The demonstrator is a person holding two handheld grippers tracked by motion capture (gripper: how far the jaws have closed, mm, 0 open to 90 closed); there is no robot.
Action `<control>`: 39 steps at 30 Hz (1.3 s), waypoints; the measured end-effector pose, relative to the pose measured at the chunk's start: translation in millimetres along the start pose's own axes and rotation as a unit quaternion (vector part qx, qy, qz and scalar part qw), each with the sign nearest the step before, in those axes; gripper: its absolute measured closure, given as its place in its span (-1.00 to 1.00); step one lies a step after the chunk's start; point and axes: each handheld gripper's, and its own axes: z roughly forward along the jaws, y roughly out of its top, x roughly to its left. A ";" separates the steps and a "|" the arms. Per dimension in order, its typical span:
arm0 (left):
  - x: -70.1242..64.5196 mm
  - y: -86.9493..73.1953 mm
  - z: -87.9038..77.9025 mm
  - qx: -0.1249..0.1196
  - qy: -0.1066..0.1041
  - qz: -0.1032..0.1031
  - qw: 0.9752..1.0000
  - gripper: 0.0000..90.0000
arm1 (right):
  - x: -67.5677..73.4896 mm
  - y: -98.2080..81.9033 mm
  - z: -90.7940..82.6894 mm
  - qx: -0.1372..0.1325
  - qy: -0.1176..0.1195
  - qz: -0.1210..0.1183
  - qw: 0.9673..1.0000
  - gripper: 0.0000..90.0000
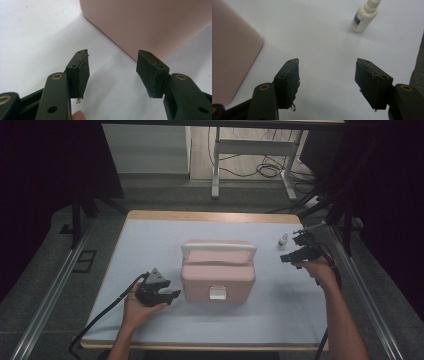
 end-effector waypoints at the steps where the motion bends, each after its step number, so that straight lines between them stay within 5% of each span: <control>1: -0.2 -0.2 0.5 0.001 -0.001 0.001 1.000 -0.03 | -2.3 4.5 2.5 0.001 -0.004 0.004 1.000 -0.18; 18: -1.1 -1.4 5.9 0.004 -0.006 -0.005 1.000 -0.03 | -39.0 54.4 55.5 0.033 -0.035 0.037 0.998 -0.06; 28: -2.7 -1.8 6.7 0.003 -0.011 -0.003 1.000 -0.03 | -53.2 59.6 82.1 0.039 -0.041 0.061 0.997 0.03; 39: -2.7 -2.7 8.9 0.008 -0.009 -0.001 1.000 -0.03 | -57.2 74.0 99.1 0.050 -0.043 0.059 0.996 0.11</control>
